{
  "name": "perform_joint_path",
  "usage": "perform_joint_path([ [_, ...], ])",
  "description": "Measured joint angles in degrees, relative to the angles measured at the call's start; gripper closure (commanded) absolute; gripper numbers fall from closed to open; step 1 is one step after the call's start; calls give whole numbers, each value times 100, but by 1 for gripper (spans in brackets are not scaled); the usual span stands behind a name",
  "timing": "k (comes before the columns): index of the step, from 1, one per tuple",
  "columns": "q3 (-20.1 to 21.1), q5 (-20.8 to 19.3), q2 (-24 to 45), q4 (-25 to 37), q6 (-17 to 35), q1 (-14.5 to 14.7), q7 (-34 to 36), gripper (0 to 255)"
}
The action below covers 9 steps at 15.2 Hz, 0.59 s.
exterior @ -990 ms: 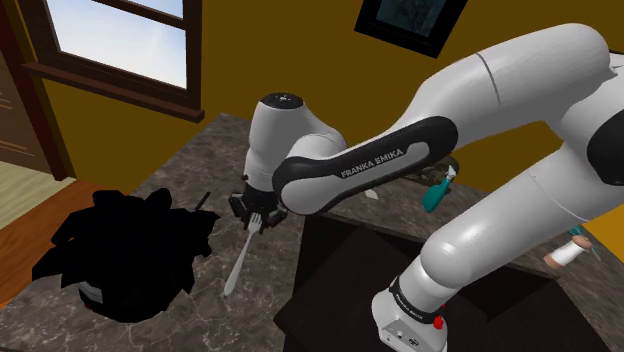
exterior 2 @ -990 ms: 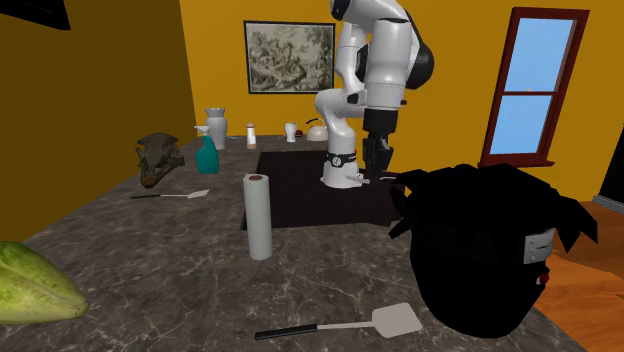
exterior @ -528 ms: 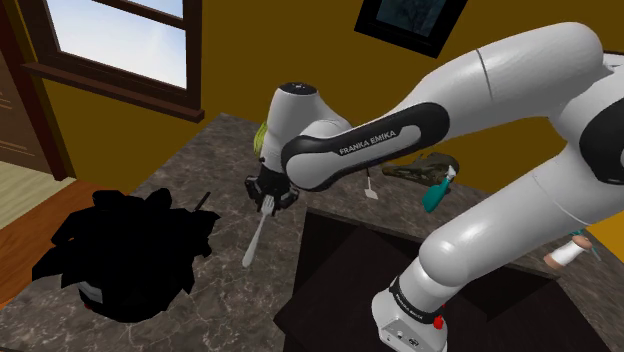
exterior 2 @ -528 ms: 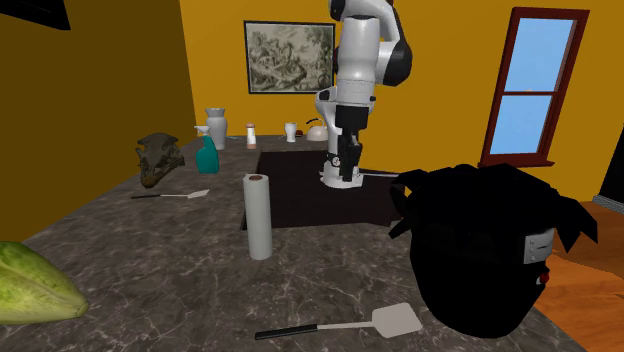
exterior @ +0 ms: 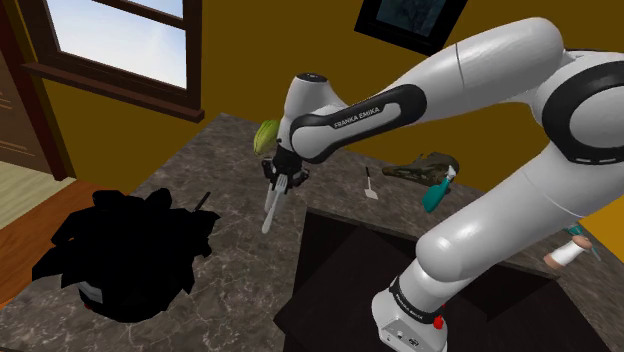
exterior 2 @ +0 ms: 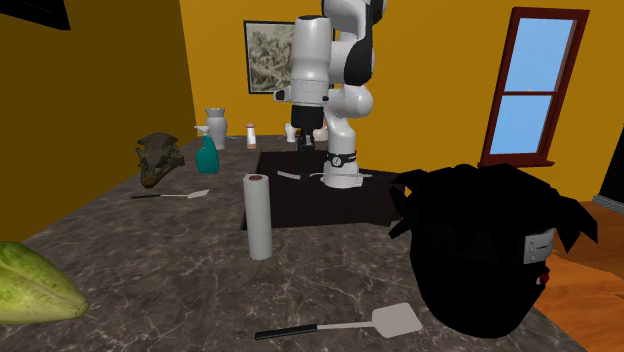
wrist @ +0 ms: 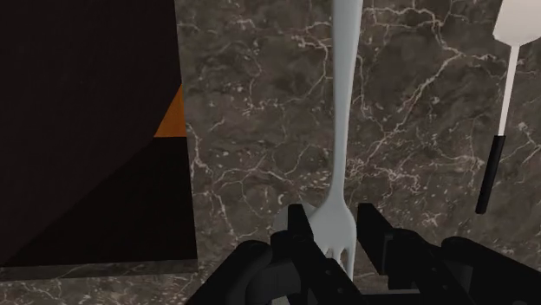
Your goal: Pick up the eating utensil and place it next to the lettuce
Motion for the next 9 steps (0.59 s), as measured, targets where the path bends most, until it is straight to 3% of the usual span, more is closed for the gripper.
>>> perform_joint_path([
  [9, -694, -522, 771, 749, -37, -695, -995, 255],
])
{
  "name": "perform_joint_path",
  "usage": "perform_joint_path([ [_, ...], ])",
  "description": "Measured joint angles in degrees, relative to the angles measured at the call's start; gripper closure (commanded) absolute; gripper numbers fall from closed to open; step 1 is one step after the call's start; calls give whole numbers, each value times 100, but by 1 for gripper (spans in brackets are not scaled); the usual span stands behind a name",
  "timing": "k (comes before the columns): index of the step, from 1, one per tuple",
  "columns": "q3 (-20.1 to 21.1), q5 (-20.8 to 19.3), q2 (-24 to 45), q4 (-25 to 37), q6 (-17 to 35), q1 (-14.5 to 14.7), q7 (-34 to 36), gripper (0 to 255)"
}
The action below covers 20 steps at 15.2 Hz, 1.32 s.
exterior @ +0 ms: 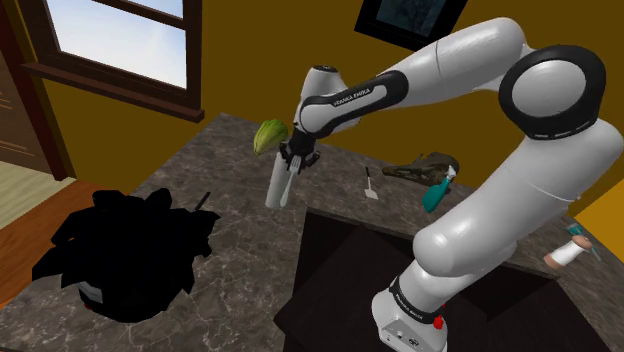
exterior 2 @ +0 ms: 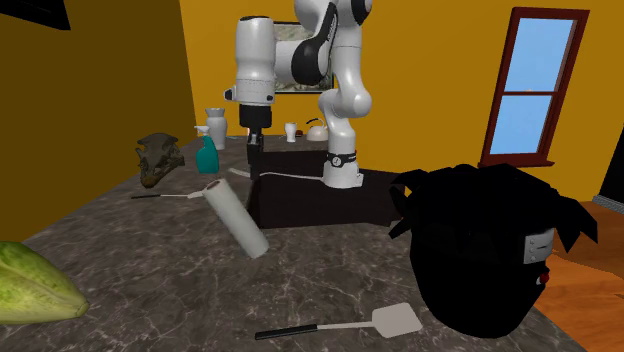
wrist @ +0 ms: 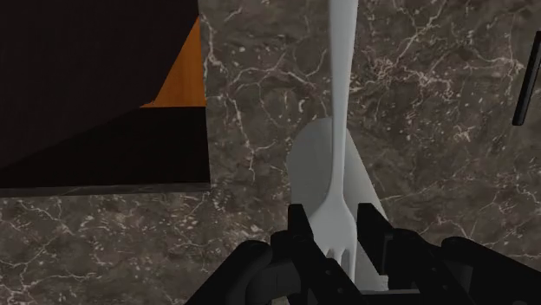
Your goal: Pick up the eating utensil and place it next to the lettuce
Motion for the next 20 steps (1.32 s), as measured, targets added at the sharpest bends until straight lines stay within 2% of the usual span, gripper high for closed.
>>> perform_joint_path([
  [11, -596, -504, 1323, 1598, -334, -574, -895, 255],
  [20, -960, -723, 2696, 3641, -1013, -900, -1648, 255],
])
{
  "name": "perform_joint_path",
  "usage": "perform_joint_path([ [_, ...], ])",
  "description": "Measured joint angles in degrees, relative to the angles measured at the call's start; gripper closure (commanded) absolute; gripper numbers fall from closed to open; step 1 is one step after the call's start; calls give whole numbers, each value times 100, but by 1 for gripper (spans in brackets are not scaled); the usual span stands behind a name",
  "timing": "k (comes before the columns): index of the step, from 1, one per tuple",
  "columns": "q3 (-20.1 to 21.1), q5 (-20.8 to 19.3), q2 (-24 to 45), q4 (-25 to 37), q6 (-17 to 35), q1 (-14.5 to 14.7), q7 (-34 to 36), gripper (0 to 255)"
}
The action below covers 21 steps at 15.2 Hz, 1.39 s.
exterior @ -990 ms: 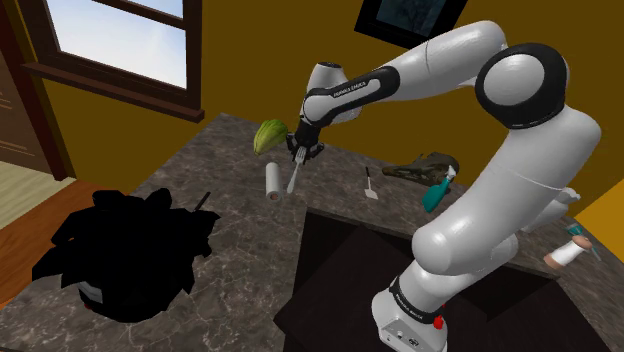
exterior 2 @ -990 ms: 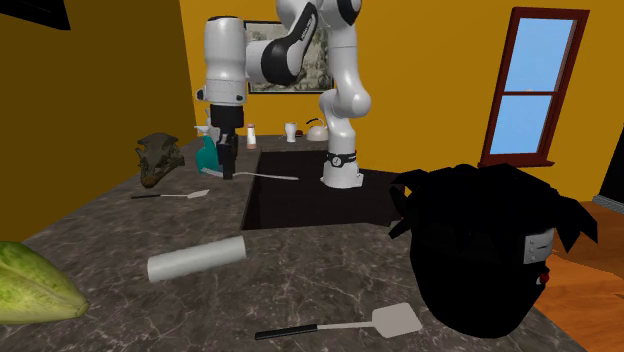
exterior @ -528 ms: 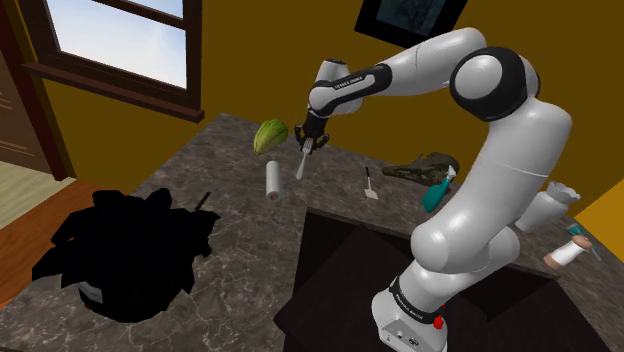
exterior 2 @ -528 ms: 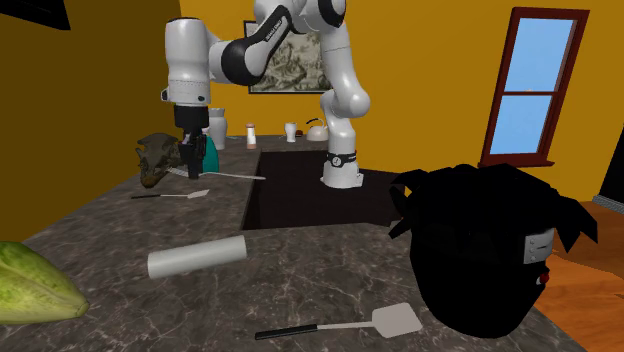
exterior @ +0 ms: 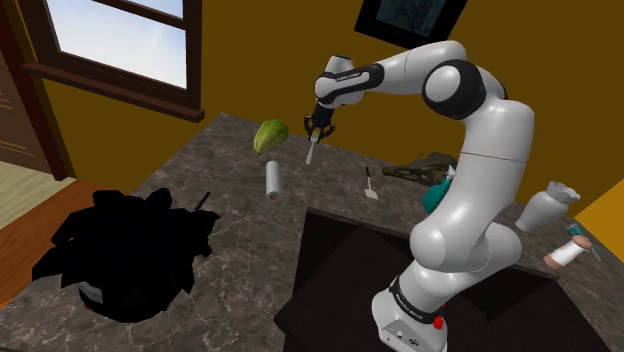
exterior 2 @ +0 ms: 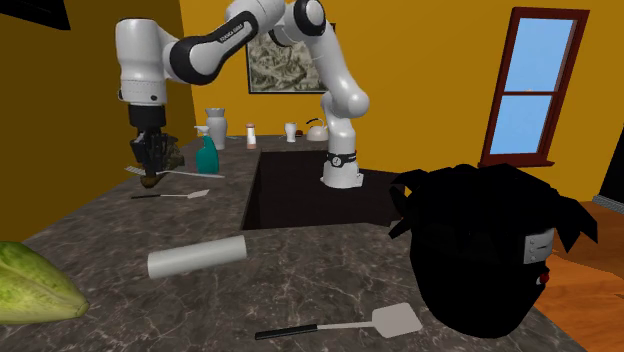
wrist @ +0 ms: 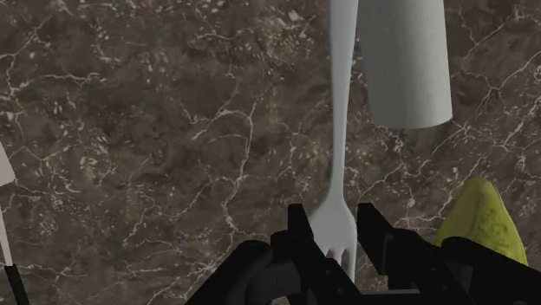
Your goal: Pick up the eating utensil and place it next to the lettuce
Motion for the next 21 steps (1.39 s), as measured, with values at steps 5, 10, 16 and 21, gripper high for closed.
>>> perform_joint_path([
  [5, -147, -64, 875, 1404, -522, -103, -389, 255],
  [10, -279, -113, 2060, 3414, -1330, -90, -769, 255],
  [16, -327, -146, 2527, 3853, -1301, -77, -851, 255],
  [21, -346, -170, 2653, 3695, -1020, -90, -838, 255],
])
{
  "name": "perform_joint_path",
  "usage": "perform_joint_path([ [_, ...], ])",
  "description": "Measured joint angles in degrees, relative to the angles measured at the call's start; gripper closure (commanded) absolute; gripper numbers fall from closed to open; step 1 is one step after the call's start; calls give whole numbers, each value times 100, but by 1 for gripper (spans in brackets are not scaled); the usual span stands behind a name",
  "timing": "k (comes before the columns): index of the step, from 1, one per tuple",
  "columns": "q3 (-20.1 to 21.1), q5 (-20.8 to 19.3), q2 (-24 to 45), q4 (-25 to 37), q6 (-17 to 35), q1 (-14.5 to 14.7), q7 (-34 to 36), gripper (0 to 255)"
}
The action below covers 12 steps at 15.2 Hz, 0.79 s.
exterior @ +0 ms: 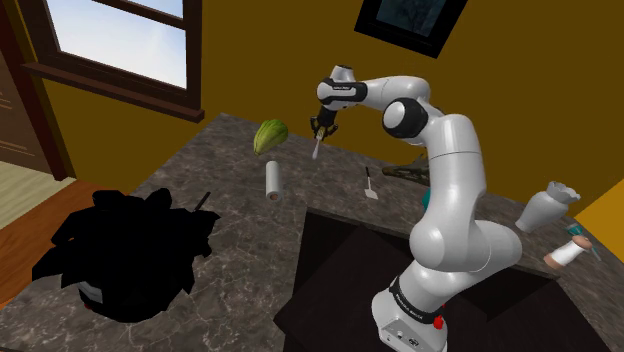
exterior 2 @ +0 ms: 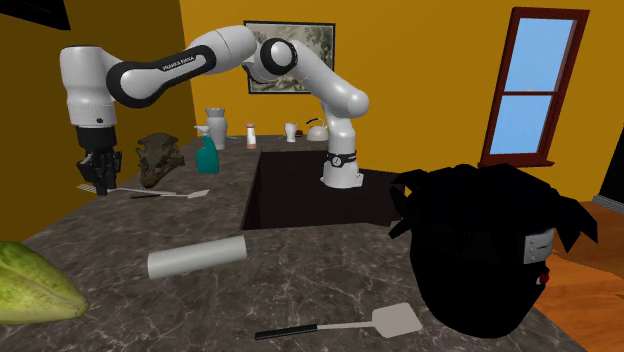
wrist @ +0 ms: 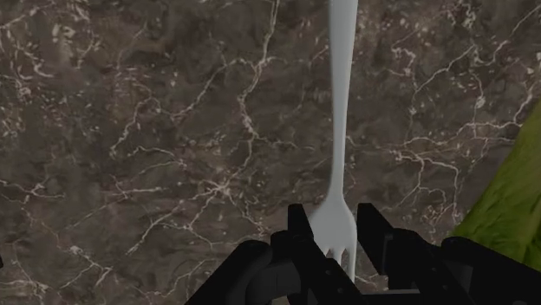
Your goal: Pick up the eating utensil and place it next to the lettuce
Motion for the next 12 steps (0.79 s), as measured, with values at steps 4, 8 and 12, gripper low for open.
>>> perform_joint_path([
  [4, -19, -23, 133, -78, 209, 6, 21, 255],
  [8, -40, -46, 305, -97, 400, 10, 28, 255],
  [12, -61, -67, 471, -95, 563, 24, 43, 255],
])
